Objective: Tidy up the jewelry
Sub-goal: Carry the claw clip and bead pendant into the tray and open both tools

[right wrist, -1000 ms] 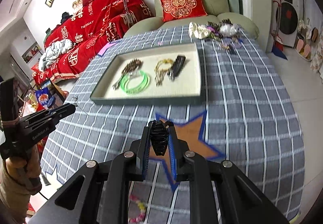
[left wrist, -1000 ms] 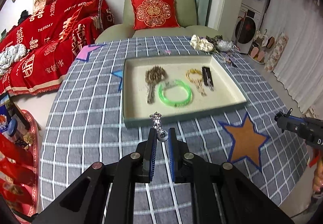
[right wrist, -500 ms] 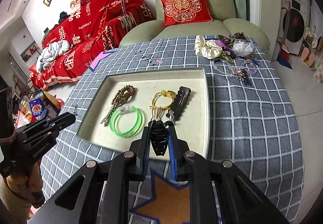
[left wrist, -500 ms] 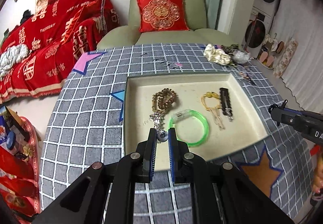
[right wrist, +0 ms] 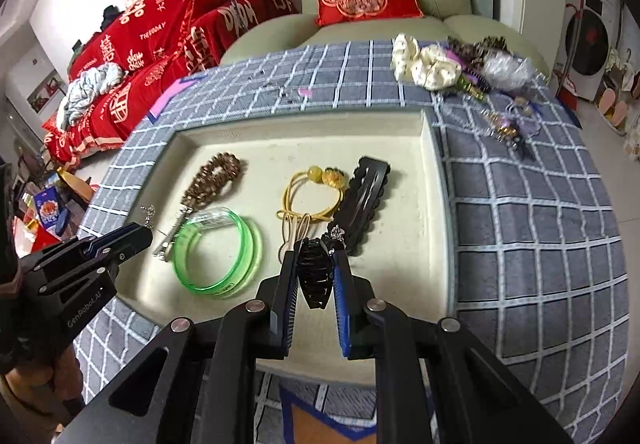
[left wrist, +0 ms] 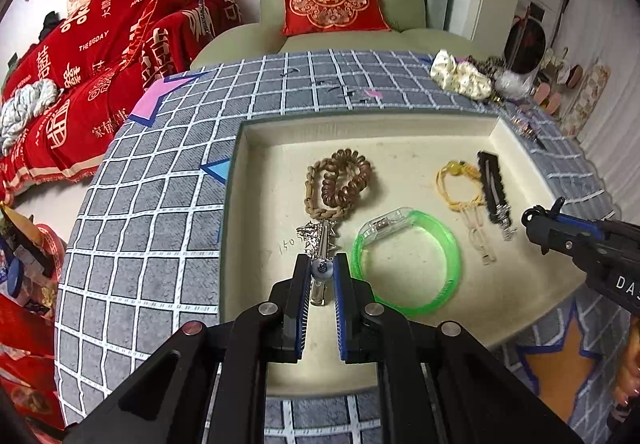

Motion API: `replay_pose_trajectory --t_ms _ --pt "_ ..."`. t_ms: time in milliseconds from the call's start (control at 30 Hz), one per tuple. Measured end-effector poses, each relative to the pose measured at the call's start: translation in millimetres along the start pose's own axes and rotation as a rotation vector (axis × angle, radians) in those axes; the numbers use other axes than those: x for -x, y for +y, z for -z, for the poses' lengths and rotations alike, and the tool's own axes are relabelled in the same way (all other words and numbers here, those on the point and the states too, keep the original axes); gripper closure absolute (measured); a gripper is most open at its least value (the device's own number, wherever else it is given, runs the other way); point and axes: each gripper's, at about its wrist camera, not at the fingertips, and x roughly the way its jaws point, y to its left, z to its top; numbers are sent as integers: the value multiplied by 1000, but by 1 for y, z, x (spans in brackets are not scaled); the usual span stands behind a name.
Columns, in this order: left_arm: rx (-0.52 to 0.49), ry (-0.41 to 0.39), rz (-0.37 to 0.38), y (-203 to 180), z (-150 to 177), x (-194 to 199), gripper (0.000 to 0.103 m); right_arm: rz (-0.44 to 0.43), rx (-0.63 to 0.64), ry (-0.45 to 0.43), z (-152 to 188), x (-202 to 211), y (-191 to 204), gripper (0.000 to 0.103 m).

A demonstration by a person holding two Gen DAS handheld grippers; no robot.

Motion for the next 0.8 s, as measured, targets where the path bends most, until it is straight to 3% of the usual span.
replay_pose_trajectory --t_ms 633,800 --pt "-50 18 -49 -13 5 -19 84 43 15 42 9 -33 -1 84" --pt "-50 21 -54 -13 4 -19 84 23 9 47 9 -33 -1 75"
